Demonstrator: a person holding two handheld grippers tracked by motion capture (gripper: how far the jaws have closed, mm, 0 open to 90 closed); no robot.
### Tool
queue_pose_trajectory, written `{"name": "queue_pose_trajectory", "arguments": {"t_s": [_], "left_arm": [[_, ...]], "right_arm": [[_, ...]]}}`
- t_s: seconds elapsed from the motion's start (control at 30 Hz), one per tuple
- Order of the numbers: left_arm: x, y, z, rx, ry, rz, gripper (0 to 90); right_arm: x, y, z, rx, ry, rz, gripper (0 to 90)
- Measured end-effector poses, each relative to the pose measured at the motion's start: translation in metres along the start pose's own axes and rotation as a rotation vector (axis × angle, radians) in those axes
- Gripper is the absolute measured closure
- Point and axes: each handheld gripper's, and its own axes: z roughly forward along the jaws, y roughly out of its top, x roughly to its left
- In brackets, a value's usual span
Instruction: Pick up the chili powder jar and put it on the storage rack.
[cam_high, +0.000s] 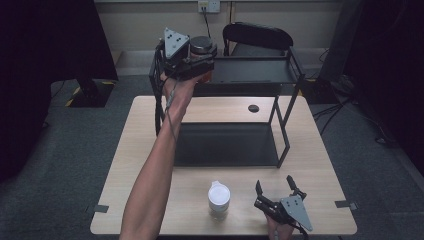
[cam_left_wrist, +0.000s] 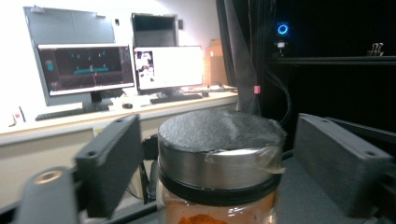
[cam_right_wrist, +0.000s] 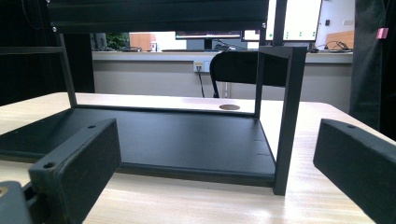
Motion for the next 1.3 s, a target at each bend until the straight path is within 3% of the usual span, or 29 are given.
{"name": "queue_pose_trajectory", "arguments": {"t_s": [0.2,0.57,0.87,1.07,1.17,1.3], "left_arm": [[0.002,-0.004,-0.010,-0.030,-0.002,-0.015,0.0],[-0.001,-0.017,-0.031,-0.081,-0.012,-0.009,0.0],[-0.002,-0.037,-0.054,-0.126,-0.019,-0.006,0.0],[-0.004,-0.042,-0.067,-0.127,-0.021,0.027,0.0],[-0.003,-0.043,-0.074,-0.124,-0.040,0.007,0.0],[-0.009,-0.049,-0.085,-0.122,-0.024,0.011,0.0]], "right_arm": [[0.000,0.000,0.000,0.000,0.000,0.000,0.0],[0.000,0.000,0.000,0.000,0.000,0.000,0.0],[0.000,0.000,0.000,0.000,-0.001,0.000,0.0],[0.000,0.000,0.000,0.000,-0.001,0.001,0.0],[0.000,0.000,0.000,0.000,-0.001,0.000,0.0],[0.000,0.000,0.000,0.000,-0.001,0.000,0.0]]}}
